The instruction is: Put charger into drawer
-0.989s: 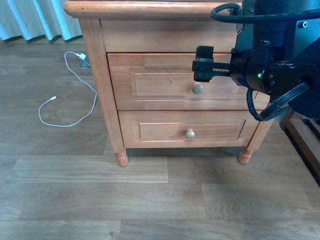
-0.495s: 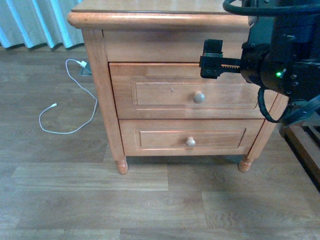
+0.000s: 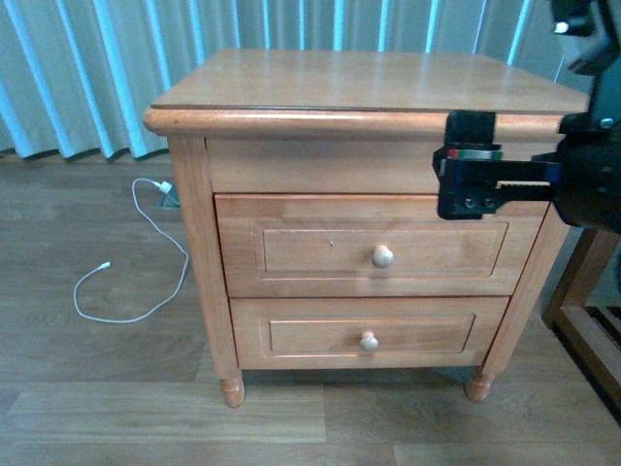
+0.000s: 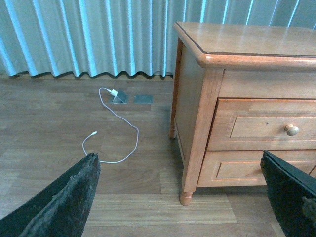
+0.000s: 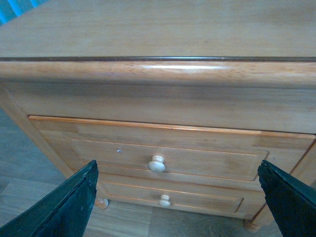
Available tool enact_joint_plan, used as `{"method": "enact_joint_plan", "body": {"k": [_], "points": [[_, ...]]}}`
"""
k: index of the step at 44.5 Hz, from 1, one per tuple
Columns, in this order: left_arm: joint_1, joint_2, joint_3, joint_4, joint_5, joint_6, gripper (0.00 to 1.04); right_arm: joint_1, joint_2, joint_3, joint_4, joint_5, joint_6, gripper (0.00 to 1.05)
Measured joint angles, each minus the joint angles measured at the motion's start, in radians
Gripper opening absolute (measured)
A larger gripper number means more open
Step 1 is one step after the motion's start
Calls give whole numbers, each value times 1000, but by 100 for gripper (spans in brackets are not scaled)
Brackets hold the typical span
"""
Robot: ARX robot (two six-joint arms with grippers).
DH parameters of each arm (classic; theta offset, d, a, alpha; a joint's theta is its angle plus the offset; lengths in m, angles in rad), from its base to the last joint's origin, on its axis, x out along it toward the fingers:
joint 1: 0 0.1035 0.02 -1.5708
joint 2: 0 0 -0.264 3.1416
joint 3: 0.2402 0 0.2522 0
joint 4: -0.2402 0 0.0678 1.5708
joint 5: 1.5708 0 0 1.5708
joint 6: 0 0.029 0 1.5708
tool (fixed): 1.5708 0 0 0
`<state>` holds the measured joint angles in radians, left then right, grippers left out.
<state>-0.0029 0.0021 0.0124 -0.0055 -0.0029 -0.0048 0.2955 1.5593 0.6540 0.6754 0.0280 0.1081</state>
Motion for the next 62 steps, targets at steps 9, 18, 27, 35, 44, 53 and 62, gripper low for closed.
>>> {"method": "enact_joint_plan", "body": {"k": [9,18,27,35,44,53,62], "points": [[0,0,0,0,0,0,99,-4,-296,-134,-134,-24,5,96],[0,0,0,0,0,0,99,-12,-547,-238,-271,-26,38,96],[0,0,0,0,0,0,99,-74,-813,-290,-443,-43,85,96],[0,0,0,0,0,0,99,-79,-834,-291,-447,-46,92,96],[0,0,0,0,0,0,99,-79,-834,-291,-449,-48,97,96],[0,0,0,0,0,0,99,-79,-834,-291,-449,-48,98,96],[0,0,0,0,0,0,99,-79,-834,-291,-449,-48,98,96]]}}
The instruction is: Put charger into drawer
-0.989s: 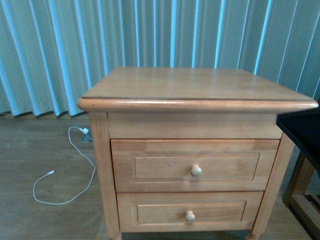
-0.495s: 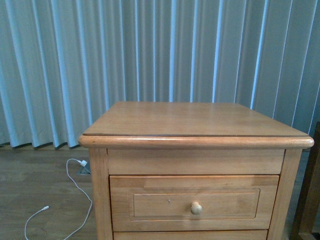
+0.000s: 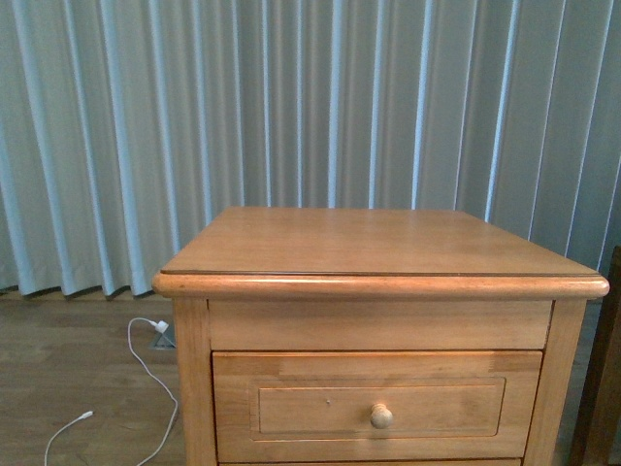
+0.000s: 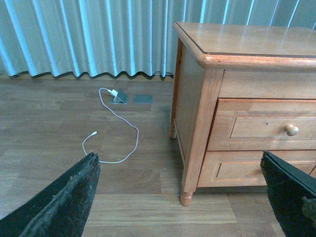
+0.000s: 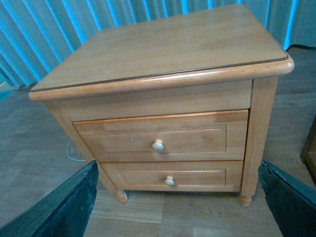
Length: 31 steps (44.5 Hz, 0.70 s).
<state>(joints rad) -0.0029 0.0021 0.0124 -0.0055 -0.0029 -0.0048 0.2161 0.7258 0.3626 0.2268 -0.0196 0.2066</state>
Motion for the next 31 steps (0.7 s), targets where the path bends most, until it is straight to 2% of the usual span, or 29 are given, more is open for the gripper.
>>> {"method": "enact_joint_plan", "body": {"k": [31], "points": [[0,0,0,0,0,0,99,0,0,0,0,0,0,96]]}}
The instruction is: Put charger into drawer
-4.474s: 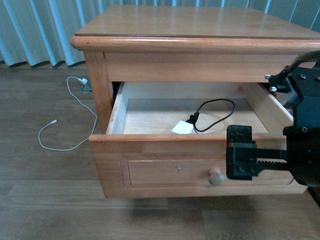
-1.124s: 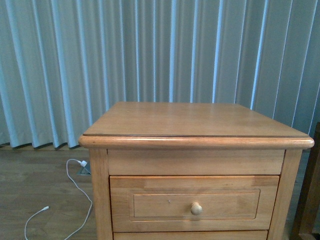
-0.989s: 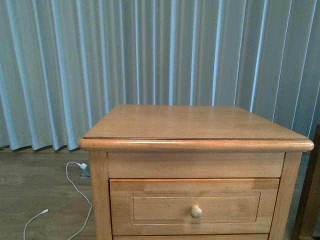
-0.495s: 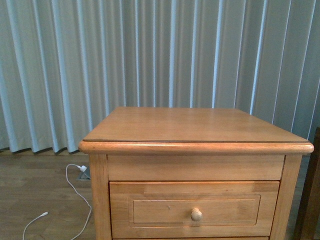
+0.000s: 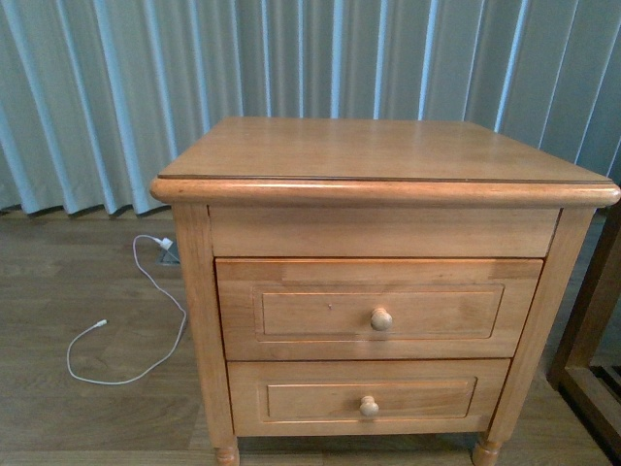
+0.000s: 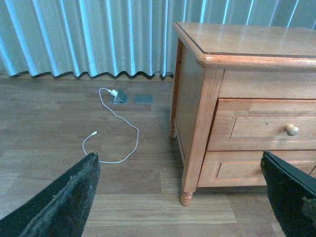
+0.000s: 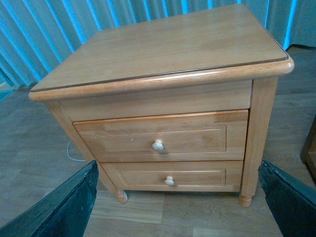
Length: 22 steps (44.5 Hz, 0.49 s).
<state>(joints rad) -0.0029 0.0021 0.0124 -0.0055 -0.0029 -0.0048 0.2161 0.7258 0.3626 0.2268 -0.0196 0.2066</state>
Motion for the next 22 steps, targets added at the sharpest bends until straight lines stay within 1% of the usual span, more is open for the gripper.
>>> {"method": "enact_joint_plan", "body": {"k": [22], "points": [[0,0,0,0,0,0,99,0,0,0,0,0,0,96]]}}
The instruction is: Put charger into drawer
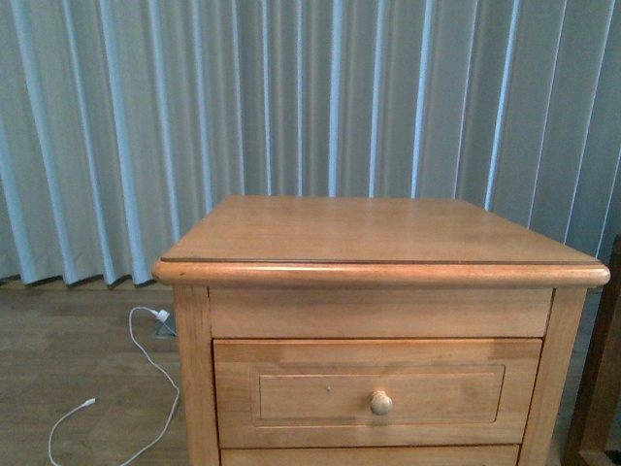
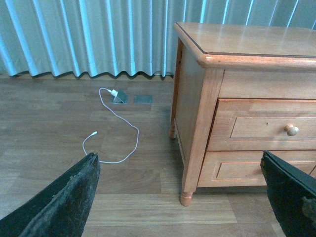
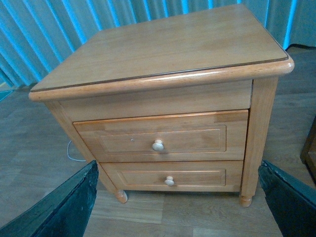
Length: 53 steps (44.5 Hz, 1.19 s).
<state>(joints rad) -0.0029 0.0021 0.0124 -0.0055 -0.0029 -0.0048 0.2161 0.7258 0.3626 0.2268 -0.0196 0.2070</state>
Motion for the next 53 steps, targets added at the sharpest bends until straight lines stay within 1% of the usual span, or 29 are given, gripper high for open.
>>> {"method": "enact_joint_plan", "body": {"k": [53], "points": [[0,0,0,0,0,0,99,0,0,0,0,0,0,96]]}}
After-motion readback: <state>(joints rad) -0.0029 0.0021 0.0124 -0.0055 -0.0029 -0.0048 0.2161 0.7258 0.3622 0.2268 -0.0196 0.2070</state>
